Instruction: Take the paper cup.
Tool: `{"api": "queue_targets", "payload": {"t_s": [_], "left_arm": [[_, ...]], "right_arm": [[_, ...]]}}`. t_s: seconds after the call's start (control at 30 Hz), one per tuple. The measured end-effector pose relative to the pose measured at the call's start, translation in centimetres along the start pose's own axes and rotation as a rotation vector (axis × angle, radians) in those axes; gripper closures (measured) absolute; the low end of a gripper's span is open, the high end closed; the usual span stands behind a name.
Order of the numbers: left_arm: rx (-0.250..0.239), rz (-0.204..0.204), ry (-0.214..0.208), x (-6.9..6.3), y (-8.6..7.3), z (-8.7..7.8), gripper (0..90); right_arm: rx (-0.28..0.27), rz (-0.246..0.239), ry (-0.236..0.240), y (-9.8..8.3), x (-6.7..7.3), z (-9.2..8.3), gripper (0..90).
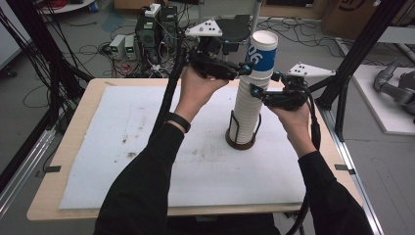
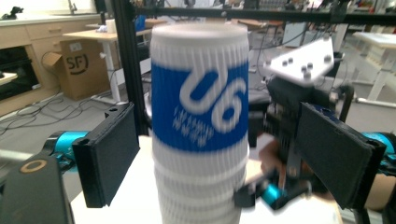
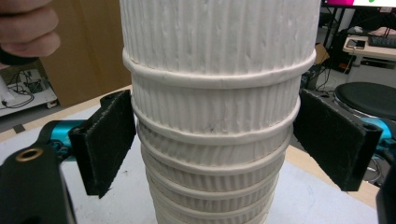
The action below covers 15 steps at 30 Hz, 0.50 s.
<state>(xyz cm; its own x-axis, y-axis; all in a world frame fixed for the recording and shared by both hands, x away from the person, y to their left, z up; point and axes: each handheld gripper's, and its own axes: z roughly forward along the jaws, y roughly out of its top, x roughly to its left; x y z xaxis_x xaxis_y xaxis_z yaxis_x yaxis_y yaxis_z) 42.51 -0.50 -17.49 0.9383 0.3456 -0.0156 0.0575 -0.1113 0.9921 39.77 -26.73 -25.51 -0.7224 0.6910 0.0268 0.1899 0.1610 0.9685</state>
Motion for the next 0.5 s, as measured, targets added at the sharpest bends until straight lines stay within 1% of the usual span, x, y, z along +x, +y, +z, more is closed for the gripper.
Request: {"api": "queue_targets", "payload": {"t_s": [0.03,0.2,0.23,0.3,0.33,0.4,0.43,0.5], "left_arm": [[-0.01,0.0,0.001,0.0,0.2,0.3,14.5],[-0.023,-0.01,0.0,0.4,1.3,1.4,14.5],[-0.033,-0.019,-0.004,0.4,1.5,1.6,14.5],[-0.035,-0.025,-0.003,0.6,1.8,2.0,14.5],[-0.039,-0.034,-0.003,0.6,2.0,2.2,14.5],[-0.047,-0.049,-0.02,0.8,2.3,2.6,14.5],[-0.048,-0.047,-0.02,0.8,2.4,2.8,14.5],[-0.04,-0.046,-0.003,0.8,2.6,3.2,14.5]], "right_arm": [[0.001,0.003,0.001,0.0,0.0,0.0,14.1],[0.001,-0.002,-0.002,0.0,0.0,0.0,14.1],[0.002,-0.002,-0.001,0.0,0.0,0.0,14.1],[0.002,-0.004,-0.003,0.0,0.0,-0.1,14.1],[0.004,-0.001,-0.003,0.0,0.1,-0.1,14.1],[0.005,-0.003,-0.004,0.0,0.1,-0.1,14.1],[0.004,-0.003,-0.004,0.0,0.1,-0.1,14.2],[0.003,-0.006,-0.004,0.0,0.1,-0.1,14.2]]}}
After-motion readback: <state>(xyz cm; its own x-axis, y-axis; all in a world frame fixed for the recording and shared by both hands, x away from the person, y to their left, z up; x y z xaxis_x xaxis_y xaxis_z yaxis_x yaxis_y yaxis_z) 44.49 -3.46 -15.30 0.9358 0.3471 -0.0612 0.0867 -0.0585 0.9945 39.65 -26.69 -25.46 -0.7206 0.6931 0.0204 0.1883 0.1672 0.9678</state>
